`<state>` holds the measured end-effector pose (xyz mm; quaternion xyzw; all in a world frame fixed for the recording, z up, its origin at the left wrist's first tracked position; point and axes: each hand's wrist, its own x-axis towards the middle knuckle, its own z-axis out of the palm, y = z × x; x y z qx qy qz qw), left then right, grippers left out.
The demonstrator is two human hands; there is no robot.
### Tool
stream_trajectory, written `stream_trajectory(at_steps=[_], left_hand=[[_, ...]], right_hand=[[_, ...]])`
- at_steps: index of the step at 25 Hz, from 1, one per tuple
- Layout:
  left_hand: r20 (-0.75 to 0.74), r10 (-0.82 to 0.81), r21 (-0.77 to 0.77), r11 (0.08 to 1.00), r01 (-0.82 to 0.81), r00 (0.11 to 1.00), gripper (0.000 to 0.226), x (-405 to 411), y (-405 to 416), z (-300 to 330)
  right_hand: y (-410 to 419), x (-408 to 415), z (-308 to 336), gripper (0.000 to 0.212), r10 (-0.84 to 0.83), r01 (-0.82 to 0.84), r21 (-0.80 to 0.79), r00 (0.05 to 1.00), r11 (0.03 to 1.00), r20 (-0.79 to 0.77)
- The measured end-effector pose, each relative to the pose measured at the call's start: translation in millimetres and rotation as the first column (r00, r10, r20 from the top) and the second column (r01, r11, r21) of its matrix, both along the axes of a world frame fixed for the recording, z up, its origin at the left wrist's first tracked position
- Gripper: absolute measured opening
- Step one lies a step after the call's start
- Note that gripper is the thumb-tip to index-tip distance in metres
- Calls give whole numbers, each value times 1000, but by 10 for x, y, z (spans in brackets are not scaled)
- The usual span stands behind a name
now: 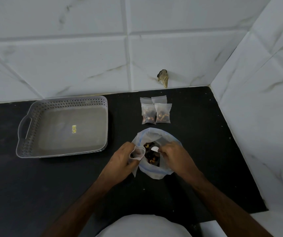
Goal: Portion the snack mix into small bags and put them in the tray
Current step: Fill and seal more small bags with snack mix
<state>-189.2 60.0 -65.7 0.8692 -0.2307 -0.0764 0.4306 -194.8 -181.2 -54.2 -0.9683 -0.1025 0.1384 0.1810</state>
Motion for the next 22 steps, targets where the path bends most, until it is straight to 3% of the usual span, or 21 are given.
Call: stream_trajectory(at_steps=[9,13,16,18,20,22], left_hand=[[26,6,-11,1000,-5,1000,22,30,-62,68],[37,-19,-13,1000,20,999,18,7,-61,70],[23,-35,-23,999,36,999,12,-4,-41,61],[9,-50,-31,998,51,999,11,-3,-28,72],[-10,-47,-71,996,46,999,15,-30,-28,82],[-79,39,-162,986,-52,996,21,-90,-28,87]], right_hand=[[133,-45,-46,17,-316,351,104,914,931,-255],[119,-28,-77,21,-355,406,100,876,908,-327],[129,-16,-65,10,-323,402,122,854,907,-408],[123,-44,-81,15,-336,412,150,867,899,-368],[128,-99,-116,22,-343,392,214,910,895,-232],[151,-142,-149,20,-307,344,277,937,897,-167]])
